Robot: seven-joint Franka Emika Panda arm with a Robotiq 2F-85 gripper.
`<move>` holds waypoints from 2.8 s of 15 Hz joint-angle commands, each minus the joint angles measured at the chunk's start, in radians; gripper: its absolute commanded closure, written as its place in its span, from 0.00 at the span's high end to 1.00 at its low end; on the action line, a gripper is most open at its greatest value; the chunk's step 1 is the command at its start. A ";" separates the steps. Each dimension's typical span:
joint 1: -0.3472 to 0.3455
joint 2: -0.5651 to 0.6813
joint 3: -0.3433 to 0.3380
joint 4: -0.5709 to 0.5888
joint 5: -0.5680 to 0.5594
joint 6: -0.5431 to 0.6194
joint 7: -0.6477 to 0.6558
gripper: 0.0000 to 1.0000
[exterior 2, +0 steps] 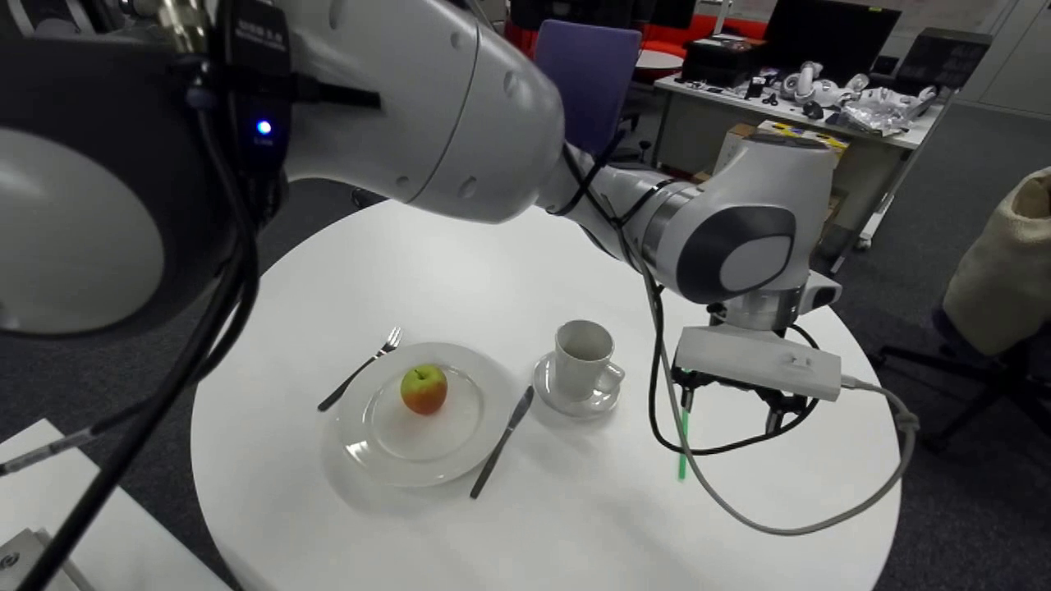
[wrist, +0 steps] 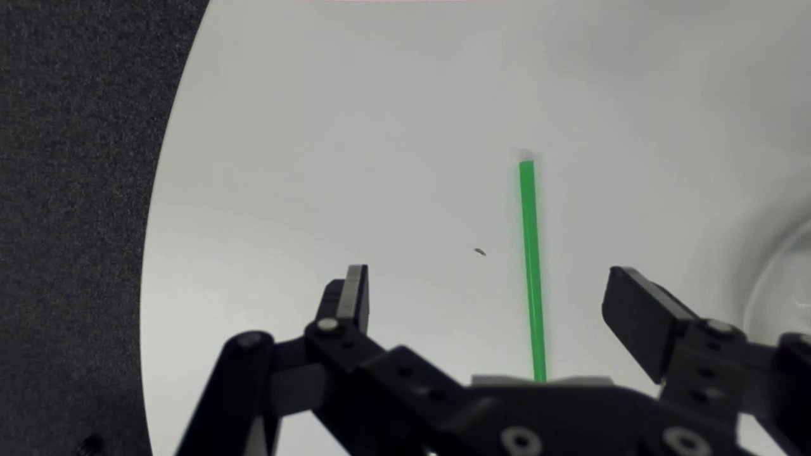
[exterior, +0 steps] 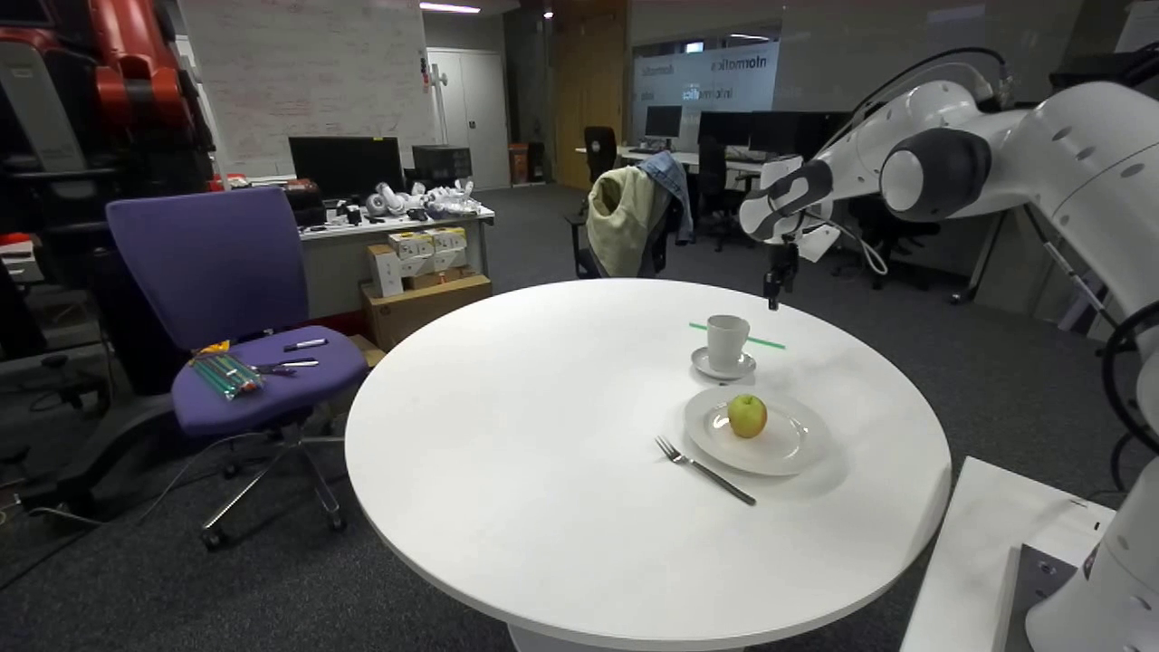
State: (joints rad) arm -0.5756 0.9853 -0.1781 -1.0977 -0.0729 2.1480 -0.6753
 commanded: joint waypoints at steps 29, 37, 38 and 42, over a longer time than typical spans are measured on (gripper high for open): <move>-0.025 0.248 0.066 0.328 0.004 -0.230 -0.116 1.00; -0.027 0.290 0.063 0.349 0.001 -0.225 -0.119 1.00; -0.027 0.292 0.063 0.351 0.001 -0.226 -0.120 0.82; -0.029 0.296 0.063 0.357 0.000 -0.229 -0.120 0.53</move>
State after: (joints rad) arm -0.6008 1.2709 -0.1107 -0.7750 -0.0650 1.9192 -0.7807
